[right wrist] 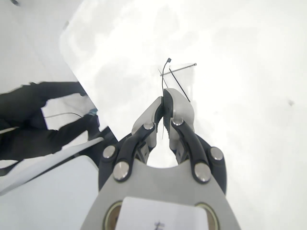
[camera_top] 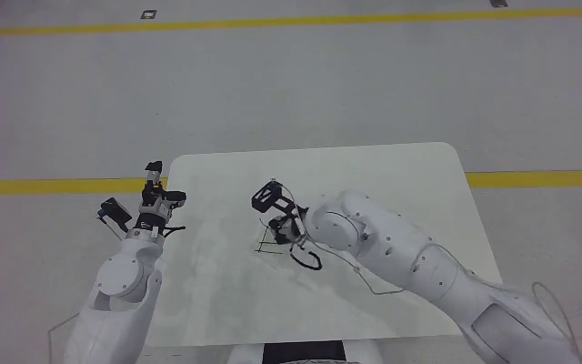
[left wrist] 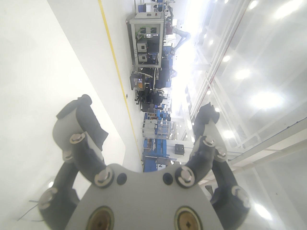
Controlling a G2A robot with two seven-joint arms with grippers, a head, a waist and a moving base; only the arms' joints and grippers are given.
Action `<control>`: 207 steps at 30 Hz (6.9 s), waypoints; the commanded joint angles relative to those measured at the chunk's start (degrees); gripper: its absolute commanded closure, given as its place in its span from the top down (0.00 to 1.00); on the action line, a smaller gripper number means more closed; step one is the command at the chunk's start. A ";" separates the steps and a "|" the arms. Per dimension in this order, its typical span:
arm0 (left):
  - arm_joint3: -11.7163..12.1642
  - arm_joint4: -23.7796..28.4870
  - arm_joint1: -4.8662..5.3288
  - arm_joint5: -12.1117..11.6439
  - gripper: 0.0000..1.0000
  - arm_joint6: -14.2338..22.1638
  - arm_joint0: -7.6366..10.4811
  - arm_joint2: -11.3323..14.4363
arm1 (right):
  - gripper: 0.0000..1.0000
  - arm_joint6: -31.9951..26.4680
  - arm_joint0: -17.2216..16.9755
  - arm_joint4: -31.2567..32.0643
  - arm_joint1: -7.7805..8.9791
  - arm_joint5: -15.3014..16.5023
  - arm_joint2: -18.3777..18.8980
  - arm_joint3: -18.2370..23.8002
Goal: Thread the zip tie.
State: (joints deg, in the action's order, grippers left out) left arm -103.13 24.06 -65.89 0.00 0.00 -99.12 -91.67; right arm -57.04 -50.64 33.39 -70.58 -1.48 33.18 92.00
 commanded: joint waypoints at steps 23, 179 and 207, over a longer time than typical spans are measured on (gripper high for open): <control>0.00 0.00 0.00 0.00 1.00 0.00 0.00 0.00 | 0.00 7.23 -2.60 -29.64 -0.22 19.93 10.66 -19.20; 13.11 -12.82 2.79 -19.48 0.05 32.22 7.14 14.14 | 0.00 7.38 -4.47 -35.56 -4.98 11.46 8.92 -20.15; 13.27 -13.44 3.14 -19.48 0.00 30.68 7.04 14.62 | 0.00 5.90 -4.00 -35.81 -5.82 12.27 8.71 -21.32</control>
State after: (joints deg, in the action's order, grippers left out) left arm -89.86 10.63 -62.76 -19.48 30.74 -92.08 -77.08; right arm -51.13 -54.64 -2.42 -76.37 10.79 41.90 70.70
